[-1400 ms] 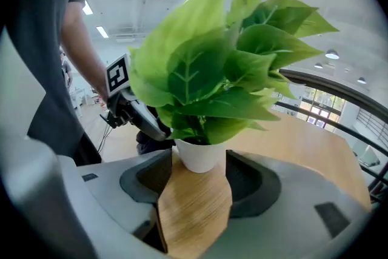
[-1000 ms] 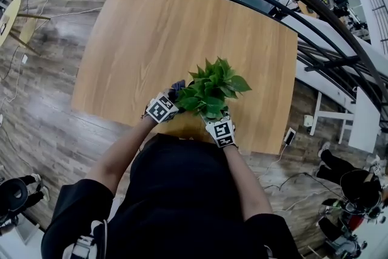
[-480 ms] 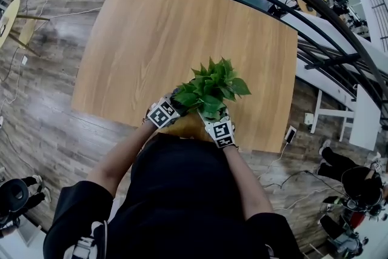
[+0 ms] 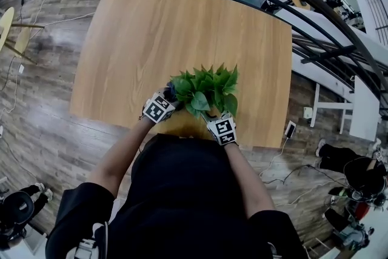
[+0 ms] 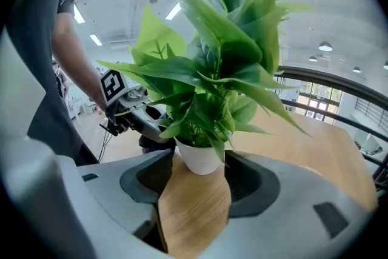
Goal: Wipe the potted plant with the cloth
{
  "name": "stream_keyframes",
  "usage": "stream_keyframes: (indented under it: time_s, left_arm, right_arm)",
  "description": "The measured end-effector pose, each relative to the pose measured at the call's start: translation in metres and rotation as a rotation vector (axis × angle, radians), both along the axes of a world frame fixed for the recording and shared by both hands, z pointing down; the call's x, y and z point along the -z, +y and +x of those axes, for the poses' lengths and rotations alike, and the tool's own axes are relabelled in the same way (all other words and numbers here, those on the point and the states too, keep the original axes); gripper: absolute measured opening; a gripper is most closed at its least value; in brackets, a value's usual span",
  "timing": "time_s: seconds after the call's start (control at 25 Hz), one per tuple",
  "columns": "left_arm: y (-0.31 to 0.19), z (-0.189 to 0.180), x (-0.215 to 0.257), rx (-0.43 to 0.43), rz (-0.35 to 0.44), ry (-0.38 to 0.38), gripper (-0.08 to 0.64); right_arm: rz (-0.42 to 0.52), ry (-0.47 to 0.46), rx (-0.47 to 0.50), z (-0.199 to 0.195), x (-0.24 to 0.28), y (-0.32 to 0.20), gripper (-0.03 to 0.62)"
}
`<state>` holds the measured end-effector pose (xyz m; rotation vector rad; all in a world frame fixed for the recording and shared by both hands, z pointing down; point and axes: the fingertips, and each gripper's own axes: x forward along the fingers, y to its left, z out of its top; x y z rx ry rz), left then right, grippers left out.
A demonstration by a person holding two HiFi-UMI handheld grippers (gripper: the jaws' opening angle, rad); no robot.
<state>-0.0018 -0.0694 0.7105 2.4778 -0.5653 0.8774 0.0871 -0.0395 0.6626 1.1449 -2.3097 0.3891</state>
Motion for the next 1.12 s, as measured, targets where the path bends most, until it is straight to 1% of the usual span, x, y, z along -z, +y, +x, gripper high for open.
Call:
stream_keyframes:
  time_s: [0.12, 0.24, 0.32, 0.4, 0.68, 0.84, 0.96, 1.04, 1.12]
  left_arm:
    - [-0.002, 0.005, 0.002, -0.018, 0.004, -0.003, 0.141]
    - [-0.001, 0.01, 0.006, -0.036, 0.005, -0.004, 0.141]
    - [0.0, 0.011, 0.007, -0.037, -0.008, -0.004, 0.141]
    - [0.006, 0.013, 0.01, -0.047, -0.025, 0.007, 0.141]
    - [0.031, 0.024, 0.011, -0.102, -0.033, 0.031, 0.141]
    - [0.026, 0.021, 0.006, -0.078, -0.035, 0.025, 0.141]
    - [0.016, 0.015, 0.006, -0.054, -0.032, 0.024, 0.141]
    - [0.009, 0.009, 0.005, -0.039, -0.041, 0.027, 0.141]
    - [0.004, 0.003, 0.002, -0.014, -0.046, 0.023, 0.141]
  right_arm:
    - [0.026, 0.017, -0.002, -0.001, 0.007, -0.011, 0.259]
    - [0.011, 0.01, 0.012, -0.009, 0.004, -0.01, 0.259]
    - [0.007, 0.011, 0.002, -0.011, 0.002, -0.01, 0.259]
    - [0.016, 0.008, -0.011, -0.01, 0.007, -0.012, 0.259]
    - [0.018, 0.002, -0.021, -0.009, 0.003, -0.012, 0.259]
    - [0.031, -0.005, 0.0, -0.015, 0.007, -0.011, 0.259]
    - [0.006, -0.025, 0.042, -0.026, 0.01, 0.001, 0.259]
    - [0.008, -0.036, 0.066, -0.036, 0.022, 0.004, 0.258]
    - [0.007, -0.036, 0.06, -0.037, 0.026, 0.006, 0.259]
